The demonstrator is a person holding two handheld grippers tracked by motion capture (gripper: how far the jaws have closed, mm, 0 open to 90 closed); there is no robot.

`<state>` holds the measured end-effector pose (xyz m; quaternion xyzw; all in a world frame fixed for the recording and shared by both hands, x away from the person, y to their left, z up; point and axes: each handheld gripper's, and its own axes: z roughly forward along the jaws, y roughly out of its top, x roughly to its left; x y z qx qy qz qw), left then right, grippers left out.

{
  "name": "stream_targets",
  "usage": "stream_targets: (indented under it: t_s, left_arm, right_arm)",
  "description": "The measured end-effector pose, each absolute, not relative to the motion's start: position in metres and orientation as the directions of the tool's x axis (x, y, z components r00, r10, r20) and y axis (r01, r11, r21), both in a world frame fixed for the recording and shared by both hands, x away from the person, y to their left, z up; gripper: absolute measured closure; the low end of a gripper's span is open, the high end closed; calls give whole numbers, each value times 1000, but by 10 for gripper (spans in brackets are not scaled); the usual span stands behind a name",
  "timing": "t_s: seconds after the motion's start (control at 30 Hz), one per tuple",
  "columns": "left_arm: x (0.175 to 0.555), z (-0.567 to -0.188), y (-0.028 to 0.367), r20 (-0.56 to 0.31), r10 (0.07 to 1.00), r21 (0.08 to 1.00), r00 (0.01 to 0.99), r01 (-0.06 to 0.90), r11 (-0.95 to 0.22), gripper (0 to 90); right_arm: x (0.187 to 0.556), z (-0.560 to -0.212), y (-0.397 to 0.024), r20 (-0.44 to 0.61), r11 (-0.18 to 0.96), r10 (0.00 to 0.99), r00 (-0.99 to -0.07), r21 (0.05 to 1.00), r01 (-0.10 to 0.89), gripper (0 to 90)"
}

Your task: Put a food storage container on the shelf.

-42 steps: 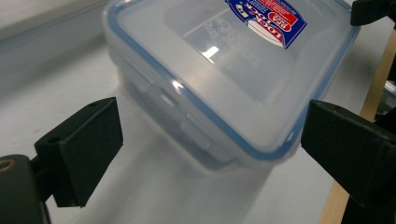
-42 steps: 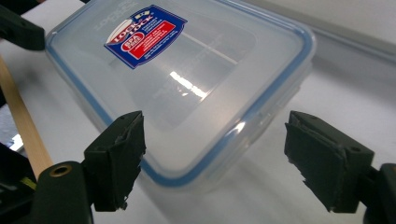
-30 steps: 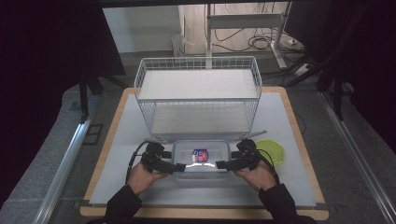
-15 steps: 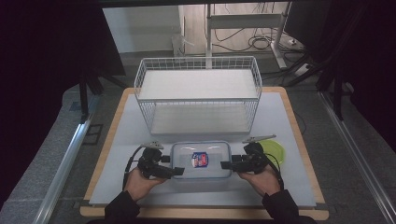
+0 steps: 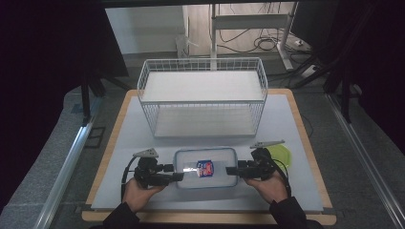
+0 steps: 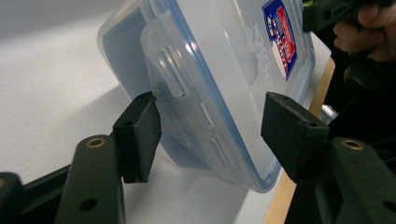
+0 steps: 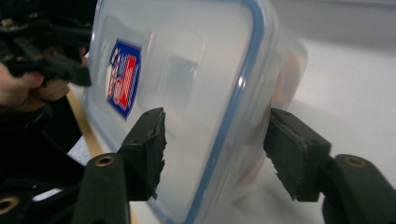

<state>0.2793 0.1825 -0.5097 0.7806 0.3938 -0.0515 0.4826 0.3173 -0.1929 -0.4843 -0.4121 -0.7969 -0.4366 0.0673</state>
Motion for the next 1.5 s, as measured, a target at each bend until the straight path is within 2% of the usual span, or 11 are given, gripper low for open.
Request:
stream_targets:
  t_s: [0.33, 0.83, 1.13, 1.5]
  left_arm:
    - [275, -515, 192, -555, 525, 702, 645, 702, -121, 505]
    - [277, -518, 195, -621, 499, 675, 604, 736, -51, 527]
    - [280, -504, 194, -609, 521, 679, 599, 733, -48, 519]
    - [299, -449, 197, -544, 540, 735, 642, 675, -61, 517]
  right_arm:
    - [311, -488, -206, 531, 229, 553, -641, 643, 730, 507]
    - [298, -490, -209, 556, 177, 562, -613, 643, 745, 534]
    - [296, -476, -204, 523, 166, 585, -620, 671, 722, 537]
    - [316, -431, -202, 495, 164, 565, -660, 717, 678, 537]
